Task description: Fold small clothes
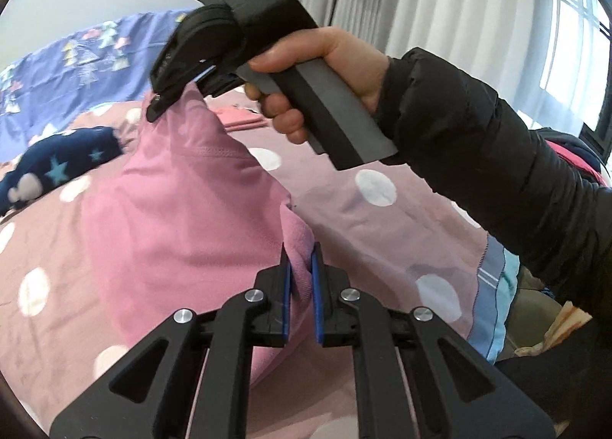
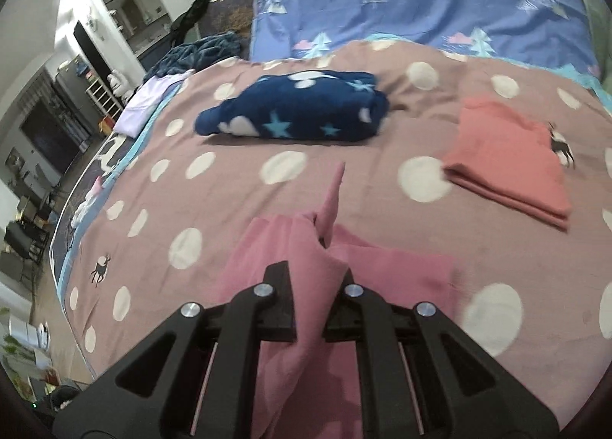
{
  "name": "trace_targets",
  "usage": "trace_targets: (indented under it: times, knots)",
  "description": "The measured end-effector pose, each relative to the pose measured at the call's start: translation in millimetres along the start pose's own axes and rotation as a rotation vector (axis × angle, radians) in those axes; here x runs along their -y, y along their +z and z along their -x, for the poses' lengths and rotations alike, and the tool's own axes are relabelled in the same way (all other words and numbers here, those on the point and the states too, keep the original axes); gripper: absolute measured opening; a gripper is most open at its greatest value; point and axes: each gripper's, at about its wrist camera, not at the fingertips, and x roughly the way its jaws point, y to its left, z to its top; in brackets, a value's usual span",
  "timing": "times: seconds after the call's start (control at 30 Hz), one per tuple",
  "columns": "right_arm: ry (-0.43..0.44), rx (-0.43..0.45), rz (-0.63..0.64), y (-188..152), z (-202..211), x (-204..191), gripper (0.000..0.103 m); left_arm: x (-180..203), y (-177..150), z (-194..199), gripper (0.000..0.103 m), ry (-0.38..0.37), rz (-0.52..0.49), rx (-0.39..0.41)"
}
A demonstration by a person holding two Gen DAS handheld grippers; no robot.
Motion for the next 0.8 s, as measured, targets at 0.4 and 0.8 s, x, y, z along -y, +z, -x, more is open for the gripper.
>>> trace_targets:
  times: [0.4,0.8]
  knots:
    - [-0.109,-0.004,-0.132,-34.7,-29.1,83.3,0.042,37.8,-19.7,-97.1,0.032,0.016,-0.074,-0.194]
    - [0.003,0.142,-0.163,-135.5,56.2,88.3,0.040,-37.2,-49.0,-19.5,0.048,0.264,0.048,-0.122]
